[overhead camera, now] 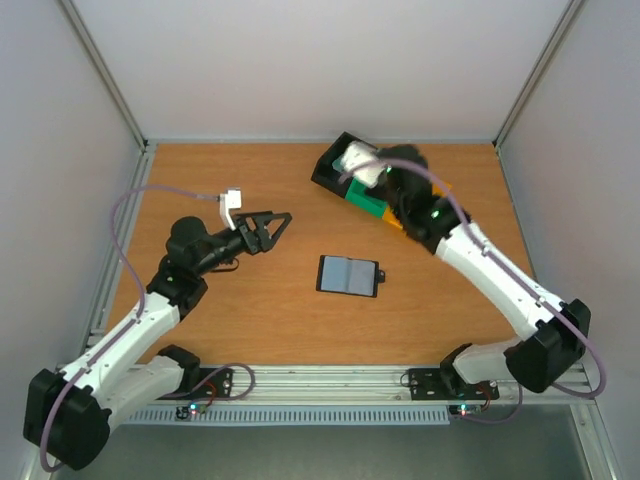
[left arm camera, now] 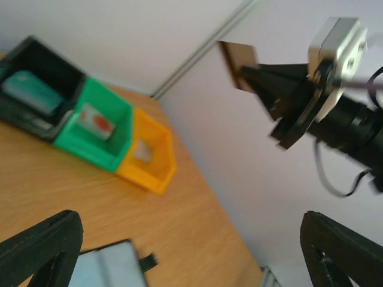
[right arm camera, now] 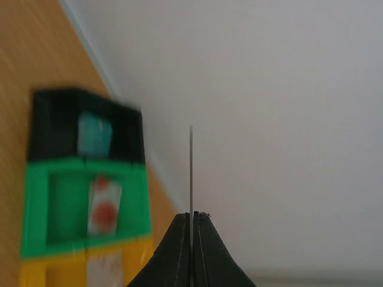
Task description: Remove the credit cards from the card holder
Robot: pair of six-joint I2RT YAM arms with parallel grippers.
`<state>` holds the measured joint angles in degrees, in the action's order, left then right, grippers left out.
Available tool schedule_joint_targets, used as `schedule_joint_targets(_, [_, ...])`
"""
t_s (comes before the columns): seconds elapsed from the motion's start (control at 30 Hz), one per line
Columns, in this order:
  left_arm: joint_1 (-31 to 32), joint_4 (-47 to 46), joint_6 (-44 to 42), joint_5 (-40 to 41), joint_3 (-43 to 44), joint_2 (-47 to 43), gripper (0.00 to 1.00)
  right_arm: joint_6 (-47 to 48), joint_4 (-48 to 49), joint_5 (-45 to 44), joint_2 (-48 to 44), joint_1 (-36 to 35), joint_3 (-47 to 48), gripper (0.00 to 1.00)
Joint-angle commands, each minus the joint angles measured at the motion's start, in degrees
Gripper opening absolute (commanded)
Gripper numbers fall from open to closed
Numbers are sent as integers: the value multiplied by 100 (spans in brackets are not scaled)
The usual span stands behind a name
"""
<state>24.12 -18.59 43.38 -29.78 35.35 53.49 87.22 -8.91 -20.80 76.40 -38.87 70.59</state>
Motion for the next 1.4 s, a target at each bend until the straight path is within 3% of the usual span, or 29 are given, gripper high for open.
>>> schedule_joint_targets(0.0, [-127, 632, -457, 798, -422, -210, 99, -2450, -3620, -99, 725, 1106, 782, 1])
schedule_joint_targets(0.1, [-149, 1081, -757, 1064, -562, -307, 99, -2624, -4161, 214, 1377, 1742, 1107, 1])
schedule_joint_targets(0.37, [-169, 1307, -1110, 1531, -978, -392, 100, -2362, -3706, 967, 2679, 2912, 1925, 1])
schedule_joint_targets(0.53, [-183, 1337, -1192, 1847, -1183, -402, 99, -2088, -3799, 939, 3506, 3188, 2450, 1])
schedule_joint_targets(0.8, [-206, 1120, -1063, 1887, -1329, -183, 100, -1692, -3128, 956, 4172, 3202, 2708, 1])
schedule_joint_targets(0.93, [-214, 989, -1025, 1897, -1376, -89, 99, -1302, -2824, 1096, 4308, 3202, 2608, 1])
schedule_joint_targets(1.1, [-223, 976, -935, 1872, -1370, -4, 99, -784, -1893, 689, 4297, 3202, 2116, 1])
schedule_joint_targets(1.37, [-223, 807, -884, 1812, -1401, 134, 99, 150, -175, 834, 3971, 3202, 969, 2])
